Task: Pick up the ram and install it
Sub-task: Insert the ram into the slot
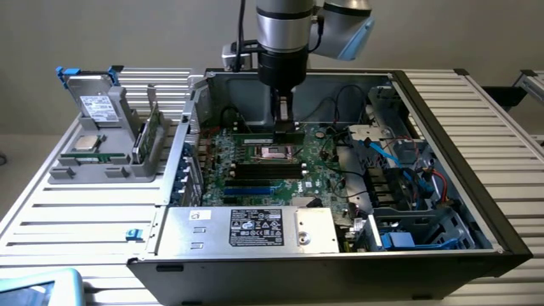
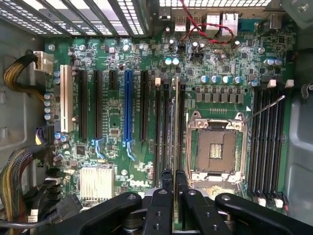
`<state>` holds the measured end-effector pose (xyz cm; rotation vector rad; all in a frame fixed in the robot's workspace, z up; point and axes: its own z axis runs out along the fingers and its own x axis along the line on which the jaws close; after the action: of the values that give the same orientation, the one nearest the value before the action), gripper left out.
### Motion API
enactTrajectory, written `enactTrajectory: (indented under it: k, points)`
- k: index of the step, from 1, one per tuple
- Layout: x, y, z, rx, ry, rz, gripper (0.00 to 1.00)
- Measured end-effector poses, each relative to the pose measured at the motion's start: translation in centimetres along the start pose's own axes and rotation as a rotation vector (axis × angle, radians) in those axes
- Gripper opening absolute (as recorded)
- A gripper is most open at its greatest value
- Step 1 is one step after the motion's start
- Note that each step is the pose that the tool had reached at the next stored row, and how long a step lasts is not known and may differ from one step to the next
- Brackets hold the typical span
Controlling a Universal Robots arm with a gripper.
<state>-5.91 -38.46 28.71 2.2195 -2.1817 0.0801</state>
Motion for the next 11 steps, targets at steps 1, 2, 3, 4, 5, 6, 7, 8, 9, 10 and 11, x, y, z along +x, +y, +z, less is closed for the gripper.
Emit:
enactTrajectory:
  k: [1,2,3,4,5,6,7,8,9,10,11]
  points:
    - [0.02,-0.02,0.11,0.0000,0.0026,0.000,0.14]
    - [0.05,-0.03,0.19,-0.0001,0.0053,0.000,0.14]
    - [0.07,-0.04,0.27,-0.0001,0.0080,0.000,0.14]
    - [0.09,-0.06,0.34,-0.0002,0.0114,0.000,0.14]
    - [0.10,-0.09,0.42,-0.0003,0.0151,0.000,0.14]
    - [0.10,-0.13,0.50,-0.0004,0.0188,0.000,0.14]
    - [0.10,-0.16,0.58,-0.0003,0.0222,0.000,0.14]
    - [0.11,-0.20,0.66,-0.0004,0.0257,0.000,0.14]
    - [0.11,-0.25,0.75,-0.0005,0.0294,0.000,0.14]
    - [0.11,-0.28,0.87,-0.0006,0.0311,0.000,0.14]
    - [0.15,-0.28,1.05,0.0002,0.0311,0.000,0.14]
